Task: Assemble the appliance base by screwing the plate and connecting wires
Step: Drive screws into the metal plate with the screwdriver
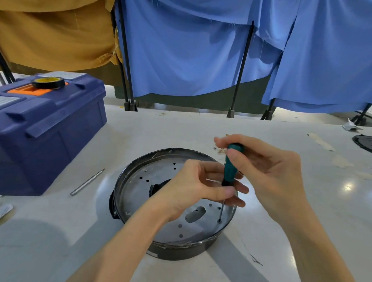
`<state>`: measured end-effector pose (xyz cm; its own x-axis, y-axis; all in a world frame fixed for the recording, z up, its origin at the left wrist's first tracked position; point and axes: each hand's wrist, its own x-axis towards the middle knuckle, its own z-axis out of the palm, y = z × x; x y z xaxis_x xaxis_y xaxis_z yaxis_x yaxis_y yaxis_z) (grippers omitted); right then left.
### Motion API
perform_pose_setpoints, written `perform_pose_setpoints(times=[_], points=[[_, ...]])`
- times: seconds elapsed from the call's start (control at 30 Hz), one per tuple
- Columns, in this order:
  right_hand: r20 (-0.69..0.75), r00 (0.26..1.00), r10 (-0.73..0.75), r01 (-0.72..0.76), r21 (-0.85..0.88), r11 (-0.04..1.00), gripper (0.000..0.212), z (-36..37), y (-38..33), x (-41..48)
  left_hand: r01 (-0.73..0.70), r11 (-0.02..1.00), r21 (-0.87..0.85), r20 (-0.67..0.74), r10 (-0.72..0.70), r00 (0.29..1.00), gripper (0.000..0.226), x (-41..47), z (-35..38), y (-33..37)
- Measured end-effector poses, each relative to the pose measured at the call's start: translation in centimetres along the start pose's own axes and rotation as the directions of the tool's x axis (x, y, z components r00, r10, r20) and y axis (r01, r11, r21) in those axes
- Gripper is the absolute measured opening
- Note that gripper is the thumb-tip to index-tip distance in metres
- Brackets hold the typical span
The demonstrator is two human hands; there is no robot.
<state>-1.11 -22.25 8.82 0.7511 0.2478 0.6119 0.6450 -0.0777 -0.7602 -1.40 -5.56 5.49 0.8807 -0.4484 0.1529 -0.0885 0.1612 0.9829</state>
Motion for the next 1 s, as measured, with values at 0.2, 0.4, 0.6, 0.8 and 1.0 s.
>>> perform_pose_setpoints(times=[0.2,0.4,0.6,0.8,1.0], points=[[-0.255,0.959,-0.123,0.084,-0.160,0.984,0.031,2.0,0.2,-0.5,-0.001,1.000,0.013,-0.025,0.002,1.000,0.028,0.3,0.8,0.0],[0.094,0.996,-0.005,0.003,0.028,1.000,0.021,-1.1,-0.5,0.8,0.021,1.000,0.012,0.008,-0.021,1.000,0.019,-0.2,0.3,-0.1],[-0.294,0.956,0.004,-0.045,-0.135,0.990,0.034,1.3,0.0,0.4,-0.025,0.999,0.027,-0.110,0.028,0.994,0.016,0.1,1.1,0.0],[-0.104,0.994,0.012,-0.021,-0.090,0.996,0.031,0.0,-0.6,0.5,-0.007,1.000,0.011,-0.076,0.008,0.997,0.021,0.0,0.4,-0.3],[-0.034,0.998,0.054,-0.051,0.084,0.995,0.029,0.0,-0.3,0.2,-0.022,1.000,-0.001,-0.070,0.022,0.997,0.025,-0.2,0.3,-0.1]])
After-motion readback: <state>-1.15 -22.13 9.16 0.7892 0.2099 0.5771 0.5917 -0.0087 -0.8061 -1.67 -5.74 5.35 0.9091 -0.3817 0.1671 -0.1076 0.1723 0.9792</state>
